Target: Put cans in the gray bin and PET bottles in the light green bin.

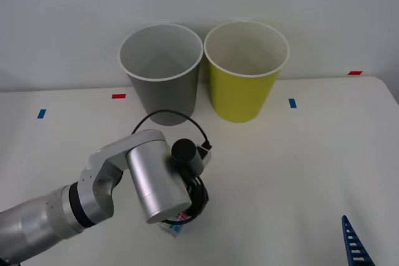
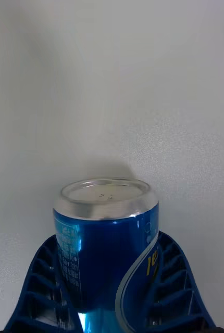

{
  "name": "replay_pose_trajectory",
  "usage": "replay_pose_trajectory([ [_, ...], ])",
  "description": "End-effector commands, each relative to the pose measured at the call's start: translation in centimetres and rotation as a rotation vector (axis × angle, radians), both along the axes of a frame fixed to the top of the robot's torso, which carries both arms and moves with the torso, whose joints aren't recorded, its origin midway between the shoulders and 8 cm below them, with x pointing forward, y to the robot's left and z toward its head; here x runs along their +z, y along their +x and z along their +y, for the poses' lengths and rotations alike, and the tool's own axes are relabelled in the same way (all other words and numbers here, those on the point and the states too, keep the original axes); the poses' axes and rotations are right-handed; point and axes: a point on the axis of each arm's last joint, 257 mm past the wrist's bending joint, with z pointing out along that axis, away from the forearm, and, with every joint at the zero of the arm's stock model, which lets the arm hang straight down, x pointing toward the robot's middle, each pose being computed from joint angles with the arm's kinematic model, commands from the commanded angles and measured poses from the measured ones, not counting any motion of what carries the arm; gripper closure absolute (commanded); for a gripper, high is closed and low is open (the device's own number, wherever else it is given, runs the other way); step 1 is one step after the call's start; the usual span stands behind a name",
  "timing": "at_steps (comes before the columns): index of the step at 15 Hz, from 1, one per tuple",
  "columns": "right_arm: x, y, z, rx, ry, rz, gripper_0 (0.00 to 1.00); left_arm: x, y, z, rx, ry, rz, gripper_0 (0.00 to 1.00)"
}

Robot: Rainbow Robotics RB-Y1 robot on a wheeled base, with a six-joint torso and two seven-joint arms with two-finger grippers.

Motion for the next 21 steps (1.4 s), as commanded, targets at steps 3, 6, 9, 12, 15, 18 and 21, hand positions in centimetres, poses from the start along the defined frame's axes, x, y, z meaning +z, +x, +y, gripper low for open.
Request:
replay_pose_trajectory([
  [3, 0.0, 0.0, 0.0, 0.000, 0.000, 0.000, 0.00, 1.2, -0.1, 0.1, -0.027, -0.012, -0.030, 1.00],
  [6, 0.0, 0.0, 0.0, 0.000, 0.000, 0.000, 0.00, 3.5, 0.7, 0.1, -0.063, -0.057, -0.127, 1.00],
  [9, 0.0, 0.0, 0.0, 0.000, 0.000, 0.000, 0.00, 6.5, 1.3, 0.6, -0.125, -0.111, -0.207, 1.00],
  [12, 0.0, 0.0, 0.0, 0.000, 0.000, 0.000, 0.00, 9.6, 2.3, 1.7, -0.182, -0.118, -0.326, 1.00],
  [15, 0.0, 0.0, 0.0, 0.000, 0.000, 0.000, 0.00, 13.9, 2.9, 1.6, -0.212, -0.135, -0.449, 1.00],
  [18, 0.0, 0.0, 0.0, 0.000, 0.000, 0.000, 0.00, 18.3, 3.1, 1.1, -0.221, -0.187, -0.555, 1.00],
  [21, 0.0, 0.0, 0.0, 0.000, 0.000, 0.000, 0.00, 23.7, 4.3, 2.0, -0.198, -0.236, -0.695, 1.00],
])
